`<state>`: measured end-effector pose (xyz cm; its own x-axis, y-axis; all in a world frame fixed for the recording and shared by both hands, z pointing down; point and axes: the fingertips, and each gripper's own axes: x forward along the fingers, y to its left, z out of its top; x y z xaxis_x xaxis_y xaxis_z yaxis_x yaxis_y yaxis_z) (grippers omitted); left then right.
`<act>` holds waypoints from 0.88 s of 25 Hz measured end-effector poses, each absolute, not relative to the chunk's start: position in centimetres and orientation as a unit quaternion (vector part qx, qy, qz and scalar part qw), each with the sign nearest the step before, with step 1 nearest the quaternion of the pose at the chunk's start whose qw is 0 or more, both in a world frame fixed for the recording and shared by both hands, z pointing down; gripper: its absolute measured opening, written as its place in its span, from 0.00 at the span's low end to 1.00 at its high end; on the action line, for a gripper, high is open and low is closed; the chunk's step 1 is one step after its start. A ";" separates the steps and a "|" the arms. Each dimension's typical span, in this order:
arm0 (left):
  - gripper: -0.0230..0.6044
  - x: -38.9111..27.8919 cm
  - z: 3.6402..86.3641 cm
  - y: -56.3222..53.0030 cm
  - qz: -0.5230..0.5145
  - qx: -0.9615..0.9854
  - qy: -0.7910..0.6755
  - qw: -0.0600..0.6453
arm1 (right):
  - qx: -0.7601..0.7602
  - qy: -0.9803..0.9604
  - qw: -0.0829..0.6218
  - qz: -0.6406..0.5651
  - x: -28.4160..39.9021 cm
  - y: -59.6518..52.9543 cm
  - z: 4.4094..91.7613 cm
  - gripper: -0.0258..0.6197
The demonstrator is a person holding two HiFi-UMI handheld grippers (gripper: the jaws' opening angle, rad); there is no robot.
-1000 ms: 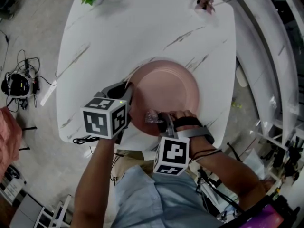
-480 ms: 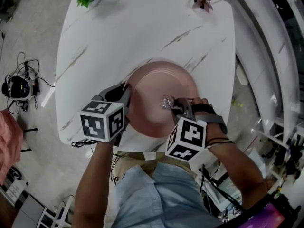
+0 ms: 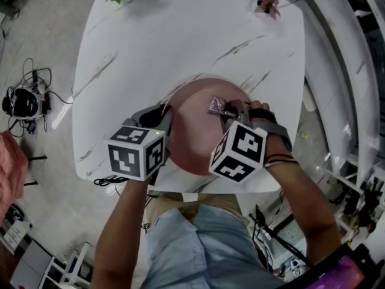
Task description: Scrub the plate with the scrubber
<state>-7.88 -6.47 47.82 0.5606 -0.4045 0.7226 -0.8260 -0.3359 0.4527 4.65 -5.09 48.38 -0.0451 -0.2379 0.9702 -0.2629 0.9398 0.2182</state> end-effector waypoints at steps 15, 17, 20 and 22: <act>0.07 -7.8 47.9 -6.5 0.250 0.777 -0.394 0.422 | 0.117 -0.760 0.637 -0.049 -2.7 -4.0 47.9 0.16; 0.07 -7.8 47.9 -6.5 0.249 0.777 -0.394 0.423 | 0.101 -0.765 0.634 -0.052 -3.3 -2.6 47.9 0.16; 0.07 -7.9 47.9 -6.5 0.248 0.776 -0.396 0.424 | 0.080 -0.775 0.624 -0.054 -4.3 -0.4 47.8 0.16; 0.07 -7.9 47.9 -6.5 0.246 0.776 -0.396 0.424 | 0.068 -0.779 0.621 -0.051 -4.5 1.0 47.8 0.16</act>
